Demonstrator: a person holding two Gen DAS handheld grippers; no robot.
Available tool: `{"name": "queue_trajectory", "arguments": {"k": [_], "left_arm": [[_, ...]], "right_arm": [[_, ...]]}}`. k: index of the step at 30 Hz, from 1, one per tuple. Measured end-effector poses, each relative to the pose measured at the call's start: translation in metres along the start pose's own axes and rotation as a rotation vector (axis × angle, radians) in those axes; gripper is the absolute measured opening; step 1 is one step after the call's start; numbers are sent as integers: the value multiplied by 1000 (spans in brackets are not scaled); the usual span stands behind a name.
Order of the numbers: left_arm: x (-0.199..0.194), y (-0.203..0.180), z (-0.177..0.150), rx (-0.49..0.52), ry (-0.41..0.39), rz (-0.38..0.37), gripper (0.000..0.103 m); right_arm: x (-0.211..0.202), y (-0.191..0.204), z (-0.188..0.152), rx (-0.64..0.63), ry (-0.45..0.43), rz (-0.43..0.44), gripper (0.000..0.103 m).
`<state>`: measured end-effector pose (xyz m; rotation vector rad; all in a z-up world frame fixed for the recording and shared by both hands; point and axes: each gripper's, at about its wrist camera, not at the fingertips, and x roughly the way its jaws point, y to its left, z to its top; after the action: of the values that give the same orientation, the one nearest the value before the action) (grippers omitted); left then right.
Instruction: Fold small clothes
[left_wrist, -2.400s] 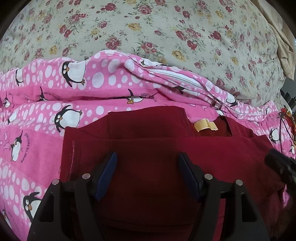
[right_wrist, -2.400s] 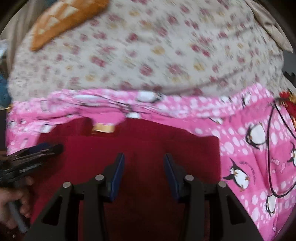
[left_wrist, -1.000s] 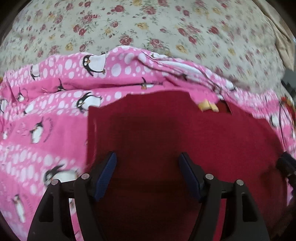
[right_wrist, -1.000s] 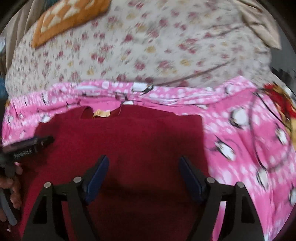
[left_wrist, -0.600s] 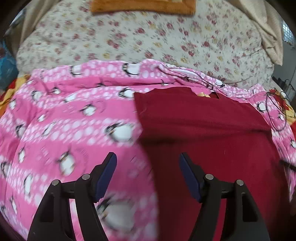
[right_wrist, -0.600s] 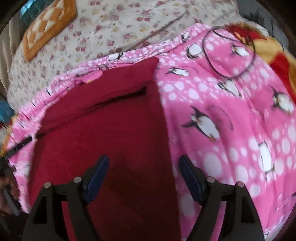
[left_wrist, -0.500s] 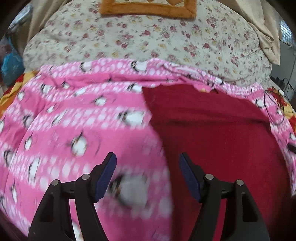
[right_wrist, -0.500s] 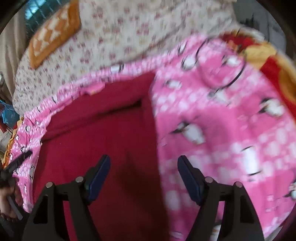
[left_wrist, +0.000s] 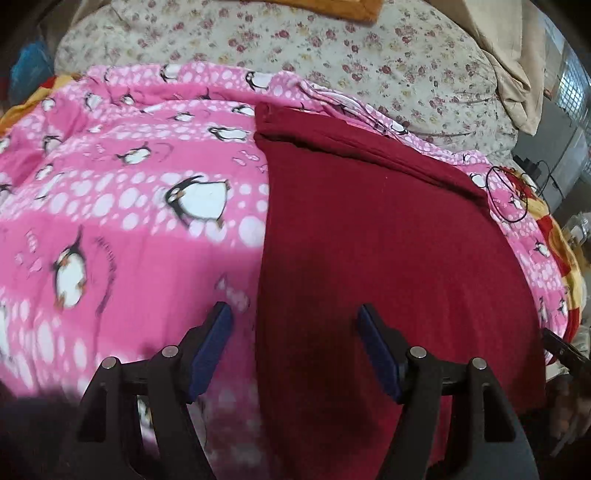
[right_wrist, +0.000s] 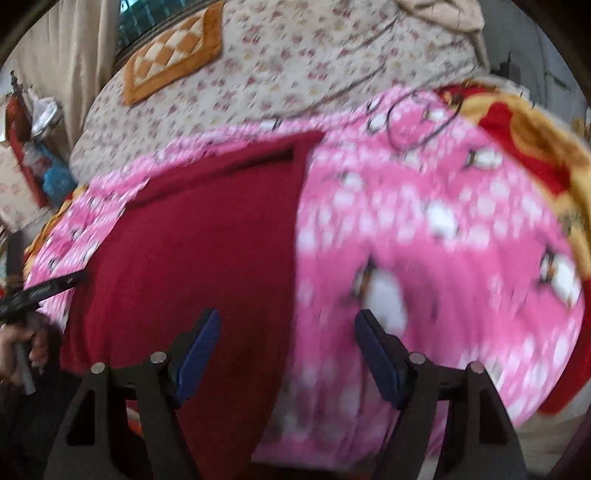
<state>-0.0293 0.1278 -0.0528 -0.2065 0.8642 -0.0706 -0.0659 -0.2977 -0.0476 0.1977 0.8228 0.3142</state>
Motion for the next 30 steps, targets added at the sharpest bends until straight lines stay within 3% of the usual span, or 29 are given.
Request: {"name": "queue_trajectory", "arguments": {"k": [2, 3, 5, 7, 8, 10, 13, 17, 20, 22, 26, 30], "left_arm": [[-5, -2, -8, -10, 12, -11, 55], [-7, -1, -15, -30, 24, -20, 55], [-13, -2, -29, -43, 43, -20, 55], [-16, -4, -41, -44, 68, -37, 55], [-16, -4, -47, -50, 84, -49, 55], [-18, -8, -58, -37, 107, -66, 55], [-21, -12, -64, -37, 116, -94, 42], [-20, -13, -66, -46, 120, -97, 30], [-20, -8, -65, -73, 115, -107, 28], [-18, -7, -66, -76, 117, -109, 29], [-19, -5, -67, -104, 99, -120, 28], [-23, 1, -65, -143, 86, -136, 11]], "right_arm": [[-2, 5, -11, 6, 18, 41, 79], [-1, 8, -18, 32, 57, 112, 78], [5, 11, -30, 64, 115, 167, 72], [14, 18, -41, 62, 170, 156, 57], [16, 21, -43, 48, 179, 168, 52], [14, 25, -41, 29, 165, 185, 32], [8, 26, -38, 15, 118, 214, 27], [9, 29, -34, 0, 99, 222, 27], [14, 27, -35, 9, 85, 222, 27], [19, 25, -35, 23, 90, 225, 34], [28, 24, -36, 45, 105, 224, 37], [29, 27, -39, 48, 93, 265, 54]]}}
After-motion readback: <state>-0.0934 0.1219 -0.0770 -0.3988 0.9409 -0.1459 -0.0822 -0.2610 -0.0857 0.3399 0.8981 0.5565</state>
